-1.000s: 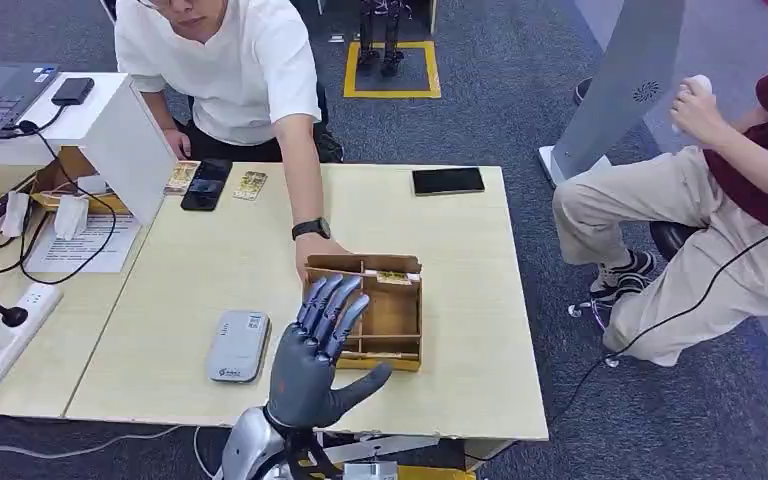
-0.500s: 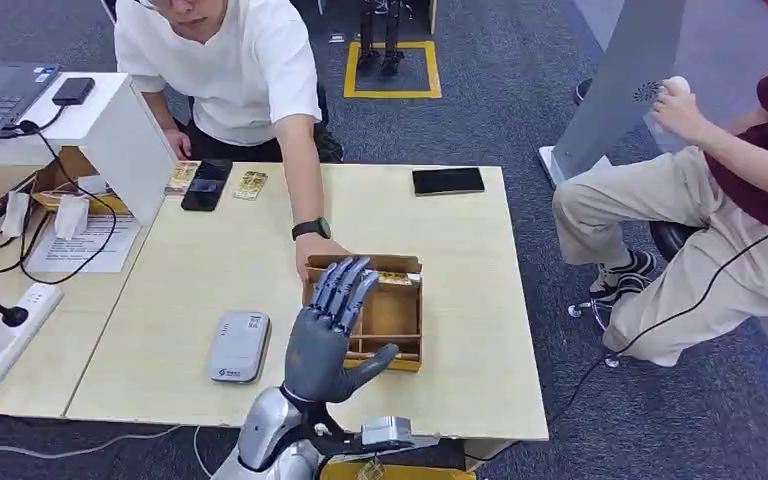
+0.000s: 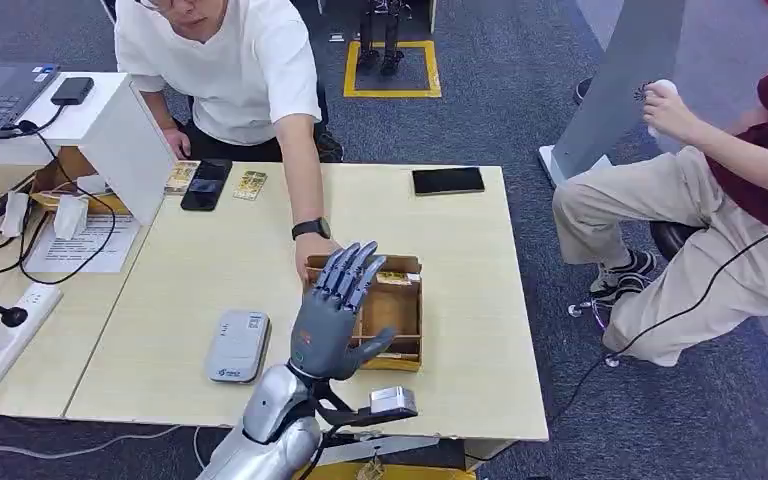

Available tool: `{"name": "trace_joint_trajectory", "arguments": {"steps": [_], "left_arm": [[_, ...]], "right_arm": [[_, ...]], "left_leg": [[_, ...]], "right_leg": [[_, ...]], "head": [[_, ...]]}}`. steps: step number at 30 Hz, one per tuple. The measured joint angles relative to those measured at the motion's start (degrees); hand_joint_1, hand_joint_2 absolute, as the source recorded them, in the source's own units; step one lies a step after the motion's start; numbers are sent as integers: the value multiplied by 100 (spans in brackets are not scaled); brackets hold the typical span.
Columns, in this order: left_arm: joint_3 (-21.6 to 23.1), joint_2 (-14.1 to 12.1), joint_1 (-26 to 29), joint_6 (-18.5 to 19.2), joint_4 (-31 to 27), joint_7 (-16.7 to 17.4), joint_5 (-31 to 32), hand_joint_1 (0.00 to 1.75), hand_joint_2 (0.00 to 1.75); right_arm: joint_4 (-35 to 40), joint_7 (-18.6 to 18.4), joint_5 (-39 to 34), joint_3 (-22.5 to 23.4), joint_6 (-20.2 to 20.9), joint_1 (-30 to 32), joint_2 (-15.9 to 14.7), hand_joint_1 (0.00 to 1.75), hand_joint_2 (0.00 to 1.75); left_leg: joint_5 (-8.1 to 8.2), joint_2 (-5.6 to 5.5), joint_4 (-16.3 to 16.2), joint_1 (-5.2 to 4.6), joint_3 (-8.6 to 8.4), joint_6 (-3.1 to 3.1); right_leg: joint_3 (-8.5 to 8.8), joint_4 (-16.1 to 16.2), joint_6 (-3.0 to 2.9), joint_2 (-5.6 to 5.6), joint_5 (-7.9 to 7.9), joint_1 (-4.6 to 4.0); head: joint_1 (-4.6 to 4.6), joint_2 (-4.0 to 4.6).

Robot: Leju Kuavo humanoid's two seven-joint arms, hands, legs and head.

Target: Pass the card to the sensor for recognition and then transmit it.

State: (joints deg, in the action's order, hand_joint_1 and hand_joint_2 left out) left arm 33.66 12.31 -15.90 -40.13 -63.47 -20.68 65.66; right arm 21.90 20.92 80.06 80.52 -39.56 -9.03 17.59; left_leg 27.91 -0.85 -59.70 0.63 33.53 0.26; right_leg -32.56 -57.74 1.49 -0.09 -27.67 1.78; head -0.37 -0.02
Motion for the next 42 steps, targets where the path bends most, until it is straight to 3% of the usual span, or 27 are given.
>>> {"name": "trace_joint_trajectory", "arguments": {"steps": [10,18,25,32,36,42], "left_arm": [[-238,44,-10,-2,114,65,307,0,175],[-430,135,-34,-2,157,406,786,0,175],[-671,205,-36,-4,159,505,869,0,175],[-1001,280,-85,-7,157,621,896,0,175],[-1176,302,-163,-7,157,900,1050,0,175],[-1239,295,-257,-7,157,990,1125,0,175]], "right_arm": [[-15,-48,-9,-100,0,0,-2,0,175],[-24,-96,-96,-140,0,0,-4,0,175],[-18,-92,-260,-144,0,0,-24,0,175],[28,-96,-289,-190,0,3,-241,0,175],[112,-162,-293,-245,0,3,-304,0,175],[212,-251,-260,-286,0,11,-398,0,175]], "left_leg": [[0,0,0,0,0,0],[0,0,0,0,0,0],[0,0,0,0,0,0],[0,0,-1,-1,0,0],[0,0,-1,-1,-1,0],[0,0,-1,0,-1,0]], "right_leg": [[0,0,0,0,0,0],[0,0,0,0,0,0],[0,0,0,0,0,0],[0,0,0,0,1,0],[0,0,0,0,1,1],[0,0,-1,0,1,0]], "head": [[0,0],[0,0],[0,2],[0,0],[0,2],[0,0]]}}
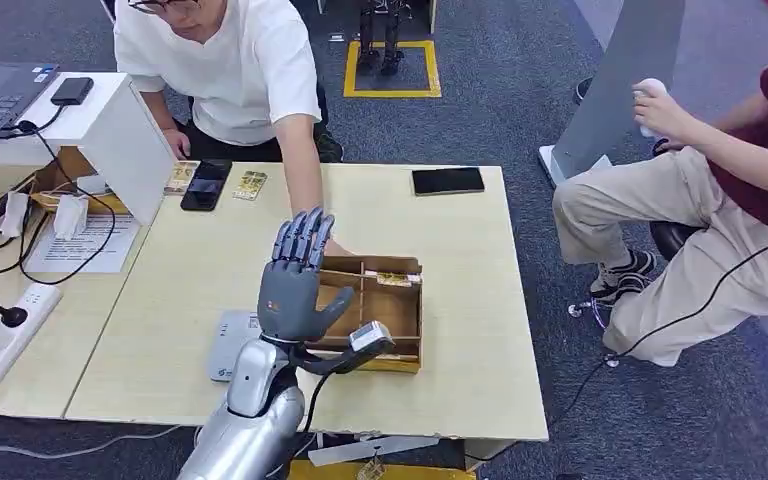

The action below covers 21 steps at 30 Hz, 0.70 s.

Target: Pass the card to the sensor for recognition and then transmit it.

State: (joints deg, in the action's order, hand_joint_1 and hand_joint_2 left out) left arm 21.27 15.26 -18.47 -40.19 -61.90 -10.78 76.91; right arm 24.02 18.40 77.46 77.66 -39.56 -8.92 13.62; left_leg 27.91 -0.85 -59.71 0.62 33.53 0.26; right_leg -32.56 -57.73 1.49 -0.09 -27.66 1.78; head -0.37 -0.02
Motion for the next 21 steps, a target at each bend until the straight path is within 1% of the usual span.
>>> {"name": "trace_joint_trajectory", "arguments": {"steps": [6,9,15,18,21], "left_arm": [[0,2,-2,0,28,-68,-9,0,175],[0,2,2,0,50,-159,-94,0,175],[4,2,31,0,57,-559,-426,0,175],[4,2,33,0,61,-612,-459,0,175],[18,2,35,0,63,-820,-650,0,175]], "right_arm": [[37,-46,17,-57,0,17,-66,0,175],[37,-46,9,-85,0,22,-83,0,175],[41,-48,13,-125,-2,32,-98,0,175],[41,-48,15,-129,-2,32,-105,0,175],[41,-46,22,-144,0,32,-105,0,175]], "left_leg": [[0,0,0,0,0,0],[0,0,0,0,0,0],[0,0,0,0,0,0],[0,0,0,0,0,0],[0,0,0,0,0,0]], "right_leg": [[-1,0,0,0,0,0],[-1,0,0,0,0,0],[-1,0,0,0,0,0],[-1,0,0,0,0,0],[-1,0,0,0,0,0]], "head": [[2,0],[0,0],[0,0],[0,0],[0,0]]}}
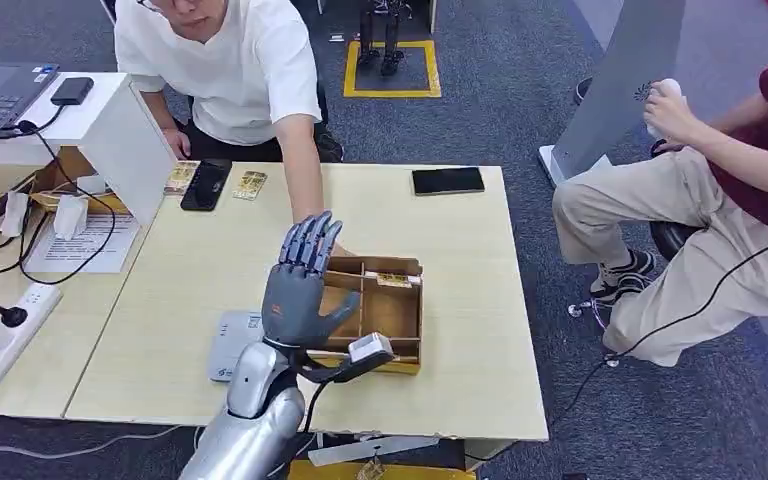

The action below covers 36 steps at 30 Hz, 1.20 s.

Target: Pass the card to the sensor for recognition and then transmit it.

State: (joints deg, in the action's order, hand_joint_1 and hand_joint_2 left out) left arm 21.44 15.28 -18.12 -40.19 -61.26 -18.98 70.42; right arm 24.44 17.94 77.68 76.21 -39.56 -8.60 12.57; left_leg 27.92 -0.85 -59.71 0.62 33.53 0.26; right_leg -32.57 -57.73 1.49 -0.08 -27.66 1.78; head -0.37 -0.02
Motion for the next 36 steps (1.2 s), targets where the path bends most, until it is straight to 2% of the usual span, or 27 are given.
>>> {"name": "trace_joint_trajectory", "arguments": {"steps": [6,14,21,25,32,34,36], "left_arm": [[138,-7,12,2,96,-408,-391,0,175],[531,-13,-9,0,446,-419,-476,0,175],[828,-55,-131,2,924,-68,-376,0,175],[992,-83,-275,138,1205,486,-82,0,175],[1049,-101,-335,184,1301,604,-39,0,175],[1217,-125,-543,455,1537,1019,108,0,175],[1244,-127,-574,470,1572,1021,110,0,175]], "right_arm": [[-4,-50,28,-114,0,-2,-13,0,175],[-28,-59,48,-232,0,-11,-35,0,175],[-61,-122,48,-350,0,-22,-46,0,175],[-77,-164,17,-404,0,-24,-48,0,175],[-81,-173,11,-413,0,-24,-48,0,175],[-103,-221,-55,-466,0,-21,-50,0,175],[-103,-232,-55,-481,0,-19,-50,0,175]], "left_leg": [[0,-1,0,0,0,0],[0,0,0,0,0,0],[0,1,0,0,-1,0],[0,0,0,0,0,0],[0,1,0,0,0,0],[0,0,0,0,0,0],[0,0,0,0,0,0]], "right_leg": [[0,0,0,-1,0,0],[0,0,0,0,0,0],[0,0,0,1,0,0],[0,0,0,0,0,0],[0,0,0,1,0,0],[0,0,0,0,0,0],[0,0,0,0,0,0]], "head": [[0,0],[0,0],[0,0],[0,0],[0,0],[0,0],[0,0]]}}
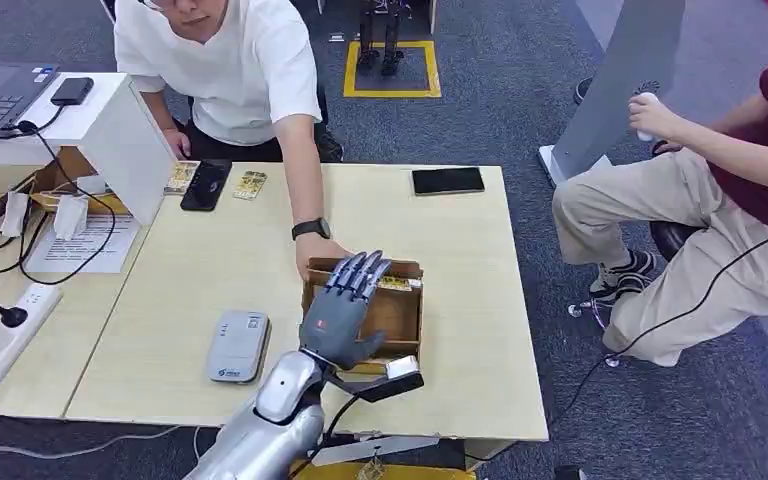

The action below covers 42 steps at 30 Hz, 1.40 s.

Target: Pass the card to the sensor for recognition and then transmit it.

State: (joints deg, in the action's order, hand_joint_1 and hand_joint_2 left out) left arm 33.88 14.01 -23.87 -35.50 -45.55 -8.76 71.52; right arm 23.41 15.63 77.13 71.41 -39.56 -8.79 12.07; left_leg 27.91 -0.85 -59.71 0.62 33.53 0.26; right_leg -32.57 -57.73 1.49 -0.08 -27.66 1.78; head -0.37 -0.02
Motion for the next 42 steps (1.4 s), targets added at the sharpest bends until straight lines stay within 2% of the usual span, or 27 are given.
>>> {"name": "trace_joint_trajectory", "arguments": {"steps": [7,13,23,33,42], "left_arm": [[109,-15,-88,127,66,365,109,0,175],[184,-20,-127,33,66,616,149,0,175],[188,-31,-86,-383,-11,660,22,0,175],[179,17,114,-407,-717,507,26,0,175],[177,17,179,-409,-942,446,26,0,175]], "right_arm": [[-2,-39,-35,-59,0,9,0,0,175],[-7,-66,-55,-85,0,17,0,0,175],[-7,-151,-52,-221,0,24,0,0,175],[-7,-173,-79,-321,0,53,2,0,175],[-9,-186,-85,-352,0,56,2,0,175]], "left_leg": [[-1,0,0,0,-2,0],[-1,0,0,0,-2,0],[-1,-1,0,0,0,0],[-1,-1,0,0,1,0],[-1,-1,0,0,1,0]], "right_leg": [[2,0,0,0,1,0],[3,0,0,0,1,0],[2,0,0,-1,1,0],[1,0,0,-1,1,0],[1,0,0,-1,1,0]], "head": [[0,2],[0,0],[0,0],[0,0],[0,0]]}}
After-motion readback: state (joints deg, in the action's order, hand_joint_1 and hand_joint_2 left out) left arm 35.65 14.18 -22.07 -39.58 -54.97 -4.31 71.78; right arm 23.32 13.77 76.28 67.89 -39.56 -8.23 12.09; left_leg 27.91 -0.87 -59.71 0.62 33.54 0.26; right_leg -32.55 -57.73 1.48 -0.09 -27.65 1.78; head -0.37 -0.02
